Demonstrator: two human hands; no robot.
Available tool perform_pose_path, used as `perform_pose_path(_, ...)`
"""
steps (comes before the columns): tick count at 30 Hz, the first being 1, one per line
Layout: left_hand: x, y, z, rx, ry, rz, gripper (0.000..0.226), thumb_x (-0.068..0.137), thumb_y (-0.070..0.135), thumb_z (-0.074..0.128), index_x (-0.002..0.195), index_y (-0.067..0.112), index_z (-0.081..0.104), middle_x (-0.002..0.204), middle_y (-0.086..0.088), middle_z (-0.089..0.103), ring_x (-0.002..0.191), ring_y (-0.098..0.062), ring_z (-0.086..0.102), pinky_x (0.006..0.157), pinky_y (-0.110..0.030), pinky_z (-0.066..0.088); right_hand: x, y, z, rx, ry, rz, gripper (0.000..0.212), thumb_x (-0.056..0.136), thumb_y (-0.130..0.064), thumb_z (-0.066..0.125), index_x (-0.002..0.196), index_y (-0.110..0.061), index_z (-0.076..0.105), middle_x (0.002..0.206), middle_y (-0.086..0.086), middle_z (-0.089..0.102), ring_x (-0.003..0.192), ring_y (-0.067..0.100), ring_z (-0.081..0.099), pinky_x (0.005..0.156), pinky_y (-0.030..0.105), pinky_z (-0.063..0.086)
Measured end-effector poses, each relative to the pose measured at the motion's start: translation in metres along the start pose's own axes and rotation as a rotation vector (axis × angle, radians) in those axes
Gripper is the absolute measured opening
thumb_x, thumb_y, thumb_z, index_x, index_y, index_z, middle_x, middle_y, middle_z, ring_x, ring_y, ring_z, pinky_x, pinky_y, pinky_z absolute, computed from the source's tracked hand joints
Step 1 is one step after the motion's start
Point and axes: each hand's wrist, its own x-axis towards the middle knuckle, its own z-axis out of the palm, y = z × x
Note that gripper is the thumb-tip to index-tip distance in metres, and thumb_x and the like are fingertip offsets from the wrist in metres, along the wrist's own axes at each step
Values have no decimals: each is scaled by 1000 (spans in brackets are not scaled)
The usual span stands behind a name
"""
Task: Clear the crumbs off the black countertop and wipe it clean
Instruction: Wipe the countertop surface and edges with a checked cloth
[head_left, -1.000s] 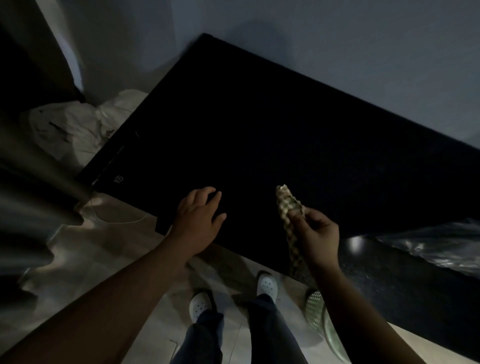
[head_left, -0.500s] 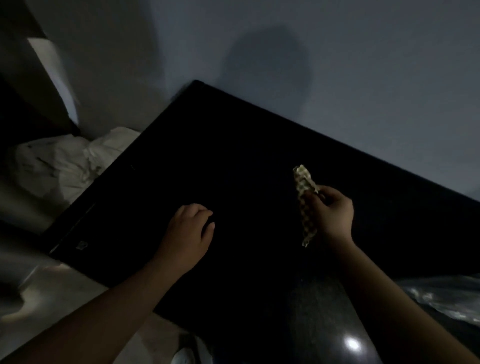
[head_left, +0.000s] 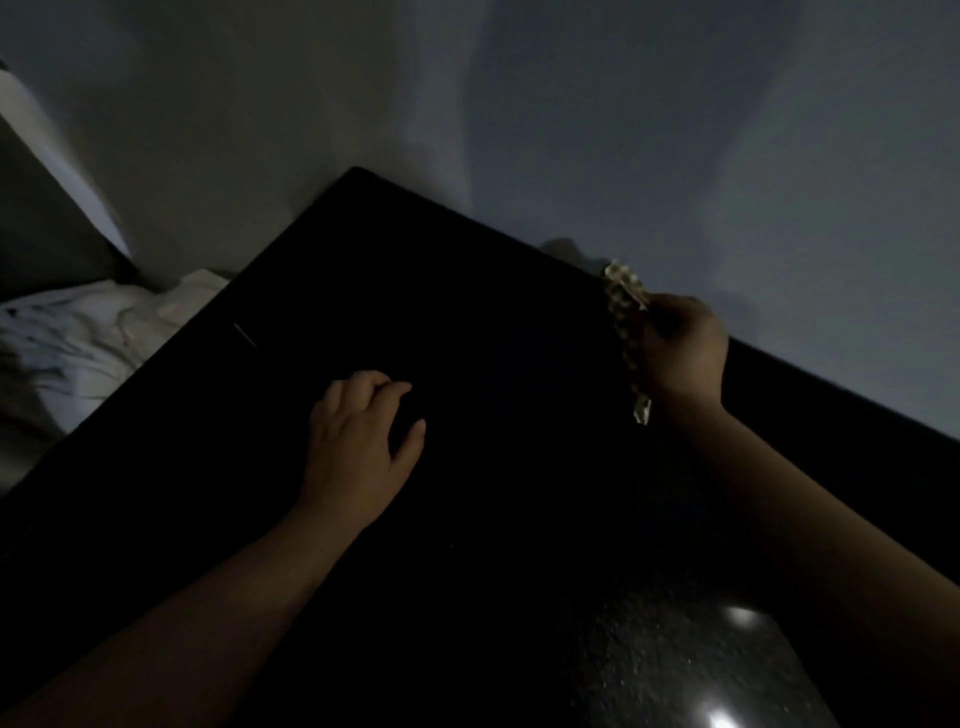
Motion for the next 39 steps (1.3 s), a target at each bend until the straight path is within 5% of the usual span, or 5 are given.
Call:
perform_pose_path(4,-1,-5,11,34,19,-2,50,87,47,40,125,18,55,121,-3,50,111,-23,42,92,-42,35,32,-2,19,-79,-11,-56,28,88,-35,57,68,-16,62,77,13,65,69,27,64,59,32,46)
perform_pose_path(12,2,-2,13,-42,106,16,48,88,46,41,121,17,60,121,-1,55,113,-22,46,96,-44,35,62,3,53,-206,-22,-38,28,90,-20,60,112,-5,68,114,15,65,103,33,60,86,34,46)
perform_pose_path(20,3,-5,15,-23,84,-12,49,84,46,44,120,18,60,121,0,55,113,-23,47,96,-46,36,22,4,60,-31,-69,-91,19,78,-4,69,96,-6,75,104,8,69,99,25,63,85,20,42)
perform_pose_path(28,4,-2,13,-19,52,-26,50,83,47,41,121,20,60,123,0,53,114,-23,46,98,-48,35,25,0,57,-95,58,-4,23,82,-6,66,104,-6,73,109,9,68,102,29,61,87,30,47)
perform_pose_path(39,5,-8,14,33,9,-23,46,86,46,40,125,26,54,126,4,48,119,-21,42,102,-42,31,-52,-15,63,27,-150,-183,24,78,-3,70,99,-13,75,102,-1,67,94,17,58,82,22,42)
